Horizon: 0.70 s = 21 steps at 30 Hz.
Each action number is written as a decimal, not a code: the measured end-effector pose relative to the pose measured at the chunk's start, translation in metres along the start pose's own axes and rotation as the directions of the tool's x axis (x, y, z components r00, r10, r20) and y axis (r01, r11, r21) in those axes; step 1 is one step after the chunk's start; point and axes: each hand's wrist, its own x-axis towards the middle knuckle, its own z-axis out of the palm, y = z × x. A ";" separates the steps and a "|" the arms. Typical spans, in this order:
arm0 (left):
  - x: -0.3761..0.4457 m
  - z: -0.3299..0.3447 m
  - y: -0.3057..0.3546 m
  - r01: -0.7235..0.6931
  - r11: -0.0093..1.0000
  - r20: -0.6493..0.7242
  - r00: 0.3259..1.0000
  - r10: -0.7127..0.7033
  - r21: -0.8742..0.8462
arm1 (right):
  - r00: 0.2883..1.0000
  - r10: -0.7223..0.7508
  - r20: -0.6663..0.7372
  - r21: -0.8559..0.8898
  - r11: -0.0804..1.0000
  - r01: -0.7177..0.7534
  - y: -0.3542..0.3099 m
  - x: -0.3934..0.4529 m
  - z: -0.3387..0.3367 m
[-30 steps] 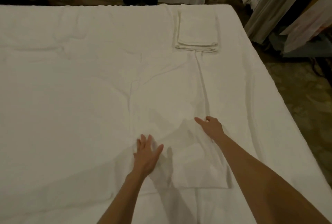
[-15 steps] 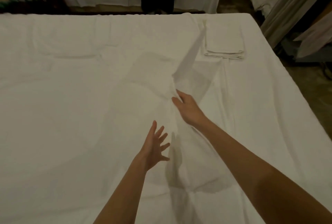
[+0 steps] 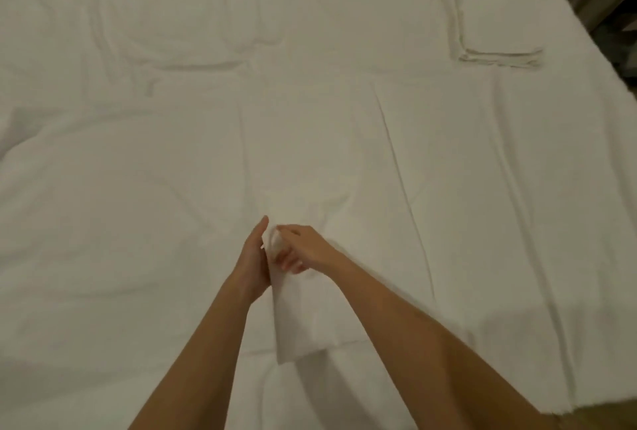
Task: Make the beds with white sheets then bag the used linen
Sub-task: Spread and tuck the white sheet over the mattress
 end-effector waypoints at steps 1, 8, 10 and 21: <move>0.003 -0.005 -0.008 0.010 0.997 -0.031 0.999 -0.008 0.077 | 0.998 0.035 -0.049 0.105 0.994 -0.030 0.011 -0.004 0.001; 0.013 -0.023 -0.040 -0.001 0.903 -0.163 0.983 0.079 0.429 | 0.911 0.412 -0.028 0.457 0.816 -0.355 0.107 -0.061 -0.015; 0.009 -0.026 -0.041 -0.051 0.938 -0.164 0.980 0.114 0.342 | 0.877 0.480 0.014 0.470 0.771 -0.430 0.124 -0.071 -0.018; -0.031 -0.032 -0.110 0.056 0.946 -0.127 0.992 -0.016 0.319 | 0.752 0.514 -0.412 0.874 0.457 0.166 0.164 -0.101 -0.018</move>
